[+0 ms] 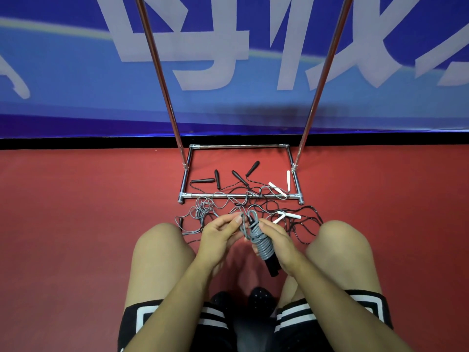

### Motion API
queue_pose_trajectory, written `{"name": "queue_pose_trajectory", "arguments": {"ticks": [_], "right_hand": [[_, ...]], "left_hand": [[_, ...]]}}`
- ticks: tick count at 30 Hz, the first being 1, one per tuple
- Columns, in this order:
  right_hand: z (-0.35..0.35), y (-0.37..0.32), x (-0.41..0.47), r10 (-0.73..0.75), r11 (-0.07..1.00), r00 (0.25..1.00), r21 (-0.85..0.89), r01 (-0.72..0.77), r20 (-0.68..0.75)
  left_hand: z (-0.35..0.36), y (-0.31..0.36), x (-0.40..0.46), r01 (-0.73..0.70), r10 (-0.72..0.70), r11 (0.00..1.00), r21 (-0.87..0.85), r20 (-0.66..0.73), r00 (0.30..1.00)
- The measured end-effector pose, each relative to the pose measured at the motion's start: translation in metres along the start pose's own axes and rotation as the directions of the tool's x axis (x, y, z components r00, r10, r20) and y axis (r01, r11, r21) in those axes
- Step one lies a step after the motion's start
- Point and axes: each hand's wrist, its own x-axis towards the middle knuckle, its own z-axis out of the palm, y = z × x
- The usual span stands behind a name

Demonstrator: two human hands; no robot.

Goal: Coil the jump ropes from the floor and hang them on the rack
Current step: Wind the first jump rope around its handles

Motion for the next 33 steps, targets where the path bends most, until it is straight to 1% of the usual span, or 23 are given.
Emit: {"name": "queue_pose_trajectory", "arguments": {"ticks": [2, 4, 7, 10, 12, 15, 19, 25, 29, 33], "right_hand": [[0.003, -0.002, 0.0, 0.011, 0.999, 1.0, 0.039, -0.01, -0.015], [0.003, -0.004, 0.0, 0.034, 0.999, 0.999, 0.01, -0.033, -0.03], [0.002, -0.007, -0.002, 0.078, 0.991, 0.993, -0.103, -0.087, -0.089], [0.003, -0.01, -0.002, 0.108, 0.974, 0.989, -0.189, -0.127, -0.106], [0.004, -0.01, -0.003, 0.129, 0.971, 0.988, -0.192, -0.142, -0.08], [0.005, -0.009, -0.005, 0.149, 0.977, 0.987, -0.145, -0.156, -0.063], [0.003, -0.008, -0.004, 0.154, 0.978, 0.986, -0.129, -0.162, -0.065], [0.004, -0.008, -0.006, 0.169, 0.979, 0.984, -0.104, -0.173, -0.051], [0.005, -0.008, -0.008, 0.179, 0.973, 0.982, -0.134, -0.185, -0.056], [0.006, -0.008, -0.009, 0.184, 0.971, 0.982, -0.149, -0.188, -0.042]], "left_hand": [[0.001, 0.001, -0.001, 0.002, -0.003, 1.0, 0.026, 0.021, 1.0], [0.0, 0.002, 0.0, -0.026, 0.023, 0.998, 0.062, 0.043, 0.999], [0.0, 0.002, -0.001, -0.088, 0.072, 0.985, 0.149, 0.112, 0.991], [-0.002, 0.001, -0.003, -0.173, 0.143, 0.946, 0.275, 0.126, 0.982], [-0.004, 0.002, -0.003, -0.25, 0.21, 0.9, 0.358, 0.147, 0.967], [-0.006, 0.005, -0.001, -0.326, 0.266, 0.858, 0.397, 0.199, 0.943], [-0.002, 0.006, -0.005, -0.338, 0.27, 0.857, 0.39, 0.218, 0.938], [-0.001, 0.009, -0.003, -0.308, 0.228, 0.836, 0.454, 0.222, 0.948], [-0.005, 0.009, 0.0, -0.299, 0.207, 0.805, 0.513, 0.23, 0.951], [-0.006, 0.009, -0.001, -0.289, 0.189, 0.81, 0.511, 0.238, 0.953]]}}
